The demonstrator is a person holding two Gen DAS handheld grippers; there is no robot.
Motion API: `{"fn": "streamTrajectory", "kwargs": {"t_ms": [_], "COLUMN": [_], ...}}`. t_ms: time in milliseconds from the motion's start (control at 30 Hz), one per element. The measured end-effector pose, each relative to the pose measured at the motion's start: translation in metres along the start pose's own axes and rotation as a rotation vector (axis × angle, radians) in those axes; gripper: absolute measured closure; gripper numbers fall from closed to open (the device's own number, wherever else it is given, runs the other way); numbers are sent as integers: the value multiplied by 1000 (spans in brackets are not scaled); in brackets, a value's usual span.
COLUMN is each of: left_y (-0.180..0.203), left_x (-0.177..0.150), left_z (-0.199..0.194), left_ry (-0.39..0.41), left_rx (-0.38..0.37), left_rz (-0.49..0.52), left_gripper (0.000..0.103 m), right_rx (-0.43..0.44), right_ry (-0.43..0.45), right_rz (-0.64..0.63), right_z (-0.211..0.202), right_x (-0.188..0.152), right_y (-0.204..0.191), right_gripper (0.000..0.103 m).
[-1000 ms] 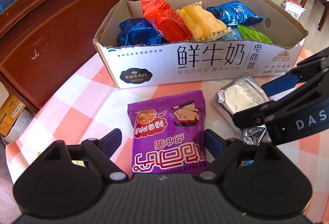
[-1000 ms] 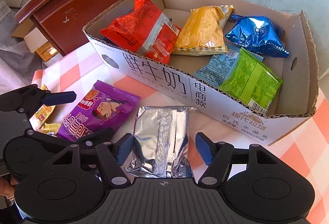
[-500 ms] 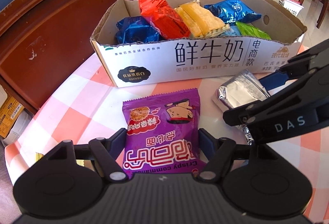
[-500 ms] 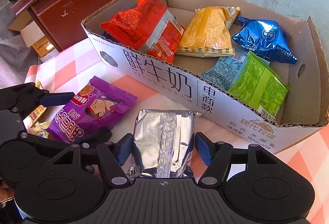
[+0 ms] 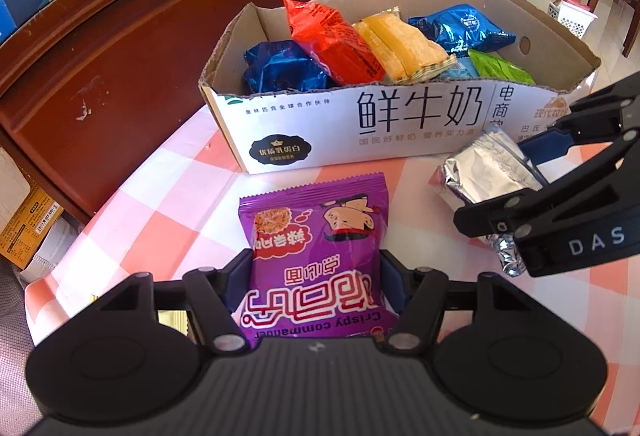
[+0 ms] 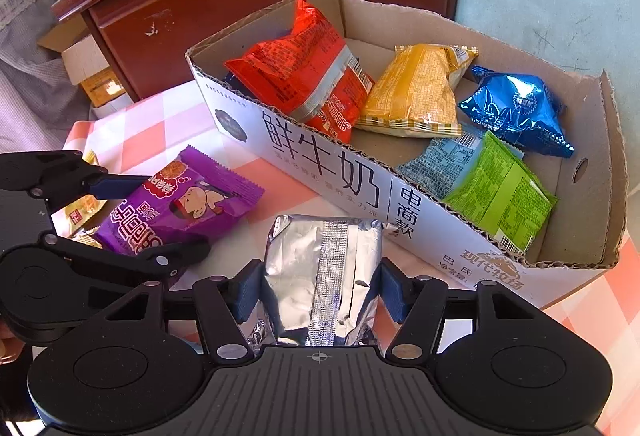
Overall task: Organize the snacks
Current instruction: 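Grasp the purple packet with the left gripper while the right grasps the silver foil packet, then carry both packets into the milk box and open both grippers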
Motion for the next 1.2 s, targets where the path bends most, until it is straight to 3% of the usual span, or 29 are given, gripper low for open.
{"fn": "streamTrajectory", "kwargs": {"t_ms": [1200], "left_y": [-29], "left_x": [12], "left_z": [-42], "left_ry": [120], "left_rx": [139], "left_rz": [-126], "left_gripper": [39], "right_rx": [42], "right_ry": [138], "right_rz": [-73], "right_z": [-41], "right_x": [6], "right_y": [-7], "right_gripper": [42]}}
Point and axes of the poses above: each gripper's, at about its wrist camera, not at the fingertips, and z roughly the way its jaws point, y to its right, x to its top, the point moved 3 cm from there along z, roughly the way its jaws point, and after that the axes turned 11 degrees about z, right-handed, at the moved point
